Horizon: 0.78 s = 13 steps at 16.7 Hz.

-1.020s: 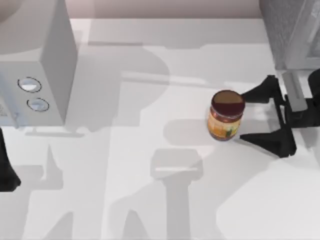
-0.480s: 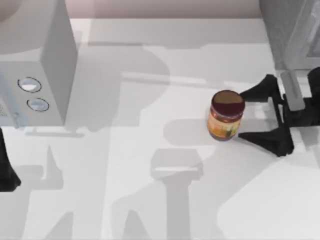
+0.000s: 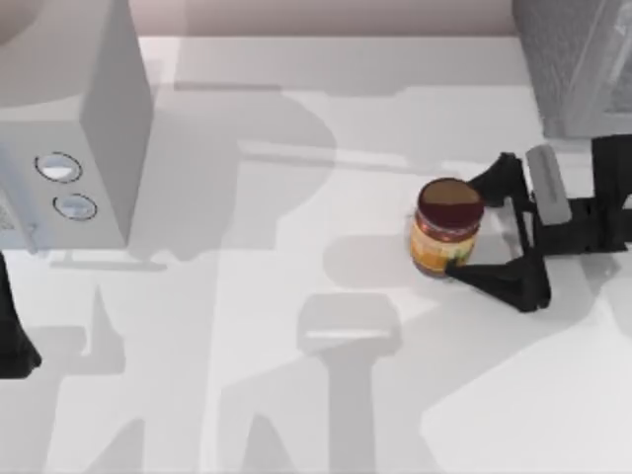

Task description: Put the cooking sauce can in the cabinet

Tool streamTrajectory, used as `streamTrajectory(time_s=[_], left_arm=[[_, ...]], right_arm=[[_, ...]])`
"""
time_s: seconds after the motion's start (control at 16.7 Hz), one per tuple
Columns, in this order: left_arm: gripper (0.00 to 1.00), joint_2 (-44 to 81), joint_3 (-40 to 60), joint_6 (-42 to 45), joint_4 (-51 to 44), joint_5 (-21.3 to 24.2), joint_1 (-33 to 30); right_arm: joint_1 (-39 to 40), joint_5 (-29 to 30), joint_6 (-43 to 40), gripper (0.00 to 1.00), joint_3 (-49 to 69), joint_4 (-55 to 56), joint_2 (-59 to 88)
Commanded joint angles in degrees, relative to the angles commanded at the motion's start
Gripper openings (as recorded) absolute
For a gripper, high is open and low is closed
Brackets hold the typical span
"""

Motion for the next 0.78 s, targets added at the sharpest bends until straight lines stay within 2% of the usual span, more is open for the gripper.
streamTrajectory(time_s=[0.24, 0.42, 0.78], left_arm=[[1.00, 0.00, 0.00, 0.00, 0.00, 0.00, 0.00], [1.00, 0.00, 0.00, 0.00, 0.00, 0.00, 0.00], [1.00, 0.00, 0.00, 0.00, 0.00, 0.00, 0.00]], right_arm=[[2.49, 1.77, 13.52, 1.00, -3.66, 16.75, -0.34], [4.06, 3.03, 20.25, 1.00, -5.42, 24.44, -1.05], [4.60, 3.49, 22.34, 1.00, -5.93, 26.61, -1.39]])
